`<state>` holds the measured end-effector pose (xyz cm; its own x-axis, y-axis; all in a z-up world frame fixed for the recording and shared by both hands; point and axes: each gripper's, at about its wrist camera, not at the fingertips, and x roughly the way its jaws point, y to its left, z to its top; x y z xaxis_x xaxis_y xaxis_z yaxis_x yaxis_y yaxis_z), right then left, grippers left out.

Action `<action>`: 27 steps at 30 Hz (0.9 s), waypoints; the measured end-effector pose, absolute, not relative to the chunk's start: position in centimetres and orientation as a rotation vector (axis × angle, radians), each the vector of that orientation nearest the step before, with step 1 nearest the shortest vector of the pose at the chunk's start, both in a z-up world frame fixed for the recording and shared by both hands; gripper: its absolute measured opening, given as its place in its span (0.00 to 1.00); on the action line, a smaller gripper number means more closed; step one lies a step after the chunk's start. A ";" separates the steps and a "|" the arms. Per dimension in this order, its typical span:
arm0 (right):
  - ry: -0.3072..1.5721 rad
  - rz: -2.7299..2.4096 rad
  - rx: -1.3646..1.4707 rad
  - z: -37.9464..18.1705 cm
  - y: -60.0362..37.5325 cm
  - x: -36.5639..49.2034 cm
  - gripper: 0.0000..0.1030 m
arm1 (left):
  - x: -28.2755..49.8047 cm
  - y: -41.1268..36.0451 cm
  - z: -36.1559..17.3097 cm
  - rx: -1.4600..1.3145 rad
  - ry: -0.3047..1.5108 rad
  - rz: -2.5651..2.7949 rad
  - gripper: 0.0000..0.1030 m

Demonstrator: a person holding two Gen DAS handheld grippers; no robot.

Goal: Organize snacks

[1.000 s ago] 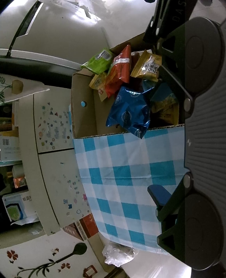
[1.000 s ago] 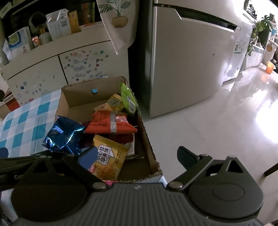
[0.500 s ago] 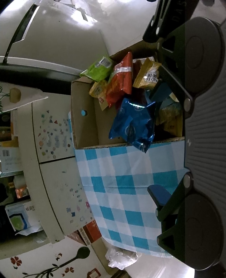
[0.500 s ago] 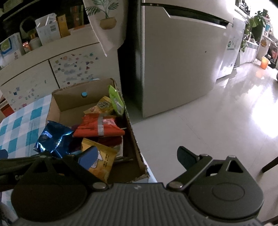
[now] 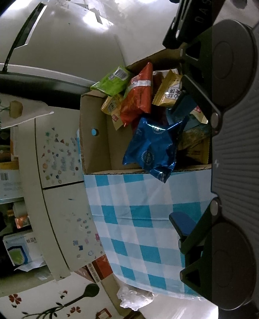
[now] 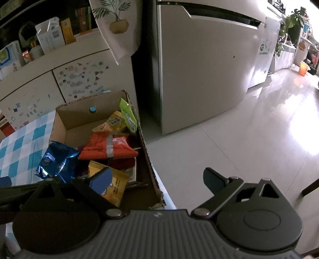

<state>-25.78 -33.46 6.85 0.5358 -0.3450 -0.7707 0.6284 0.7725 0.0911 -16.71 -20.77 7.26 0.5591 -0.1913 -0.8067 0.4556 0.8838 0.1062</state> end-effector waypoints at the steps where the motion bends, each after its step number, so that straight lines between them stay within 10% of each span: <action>1: 0.818 -0.595 0.381 6.8 -33.5 -25.8 0.95 | -16.7 -20.8 7.2 0.321 0.903 -0.388 1.00; 27: 0.828 -0.585 0.384 6.5 -33.2 -25.6 0.95 | -16.5 -20.4 6.9 0.314 0.926 -0.384 1.00</action>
